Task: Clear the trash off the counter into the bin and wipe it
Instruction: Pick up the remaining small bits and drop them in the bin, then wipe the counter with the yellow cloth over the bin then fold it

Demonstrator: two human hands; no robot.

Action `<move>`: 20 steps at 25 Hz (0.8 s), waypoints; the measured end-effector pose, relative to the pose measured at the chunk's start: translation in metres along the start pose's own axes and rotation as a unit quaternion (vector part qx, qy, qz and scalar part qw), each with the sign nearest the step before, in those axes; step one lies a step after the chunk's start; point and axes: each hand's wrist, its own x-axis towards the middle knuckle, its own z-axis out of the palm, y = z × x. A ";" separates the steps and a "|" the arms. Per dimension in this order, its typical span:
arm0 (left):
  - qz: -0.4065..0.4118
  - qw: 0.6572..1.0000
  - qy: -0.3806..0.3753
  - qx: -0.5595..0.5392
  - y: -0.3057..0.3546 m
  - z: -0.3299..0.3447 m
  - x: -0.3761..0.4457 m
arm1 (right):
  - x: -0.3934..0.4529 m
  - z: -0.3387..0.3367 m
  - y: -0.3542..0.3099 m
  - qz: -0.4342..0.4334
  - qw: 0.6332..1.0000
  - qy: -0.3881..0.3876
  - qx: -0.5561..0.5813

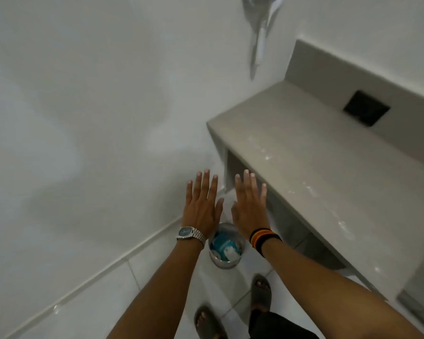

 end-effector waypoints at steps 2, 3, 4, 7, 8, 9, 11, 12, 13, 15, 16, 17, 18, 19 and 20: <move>0.053 0.999 0.014 0.006 0.018 -0.019 0.022 | -0.001 -0.035 0.015 0.027 0.999 0.033 -0.009; 0.074 0.997 0.017 0.000 0.034 -0.024 0.034 | -0.005 -0.051 0.031 0.046 0.998 0.047 -0.015; 0.091 0.996 0.021 -0.008 0.051 -0.027 0.046 | -0.008 -0.066 0.050 0.066 0.995 0.065 -0.022; 0.142 0.989 0.024 -0.039 0.121 -0.026 0.069 | -0.033 -0.111 0.123 0.135 0.984 0.107 -0.054; 0.166 0.985 0.021 -0.046 0.153 -0.024 0.073 | -0.047 -0.127 0.151 0.163 0.977 0.123 -0.066; 0.190 0.980 0.019 -0.058 0.183 -0.020 0.075 | -0.061 -0.143 0.178 0.188 0.970 0.137 -0.073; 0.222 0.970 0.007 -0.095 0.244 -0.007 0.075 | -0.092 -0.165 0.231 0.217 0.962 0.144 -0.078; 0.234 0.966 0.000 -0.110 0.275 0.002 0.073 | -0.110 -0.171 0.258 0.229 0.959 0.145 -0.087; 0.243 0.962 -0.010 -0.127 0.311 0.015 0.069 | -0.130 -0.177 0.290 0.243 0.955 0.140 -0.095; 0.246 0.955 -0.037 -0.160 0.377 0.046 0.059 | -0.167 -0.182 0.352 0.280 0.948 0.122 -0.091; 0.246 0.953 -0.048 -0.173 0.412 0.062 0.052 | -0.184 -0.183 0.383 0.298 0.943 0.120 -0.086; 0.243 0.950 -0.059 -0.188 0.446 0.076 0.044 | -0.200 -0.185 0.412 0.315 0.939 0.116 -0.075; 0.238 0.945 -0.079 -0.209 0.483 0.092 0.035 | -0.218 -0.186 0.445 0.331 0.936 0.111 -0.057; 0.230 0.939 -0.109 -0.230 0.515 0.106 0.025 | -0.234 -0.186 0.472 0.344 0.932 0.107 -0.039; 0.220 0.935 -0.147 -0.238 0.544 0.117 0.016 | -0.247 -0.187 0.498 0.355 0.929 0.102 -0.025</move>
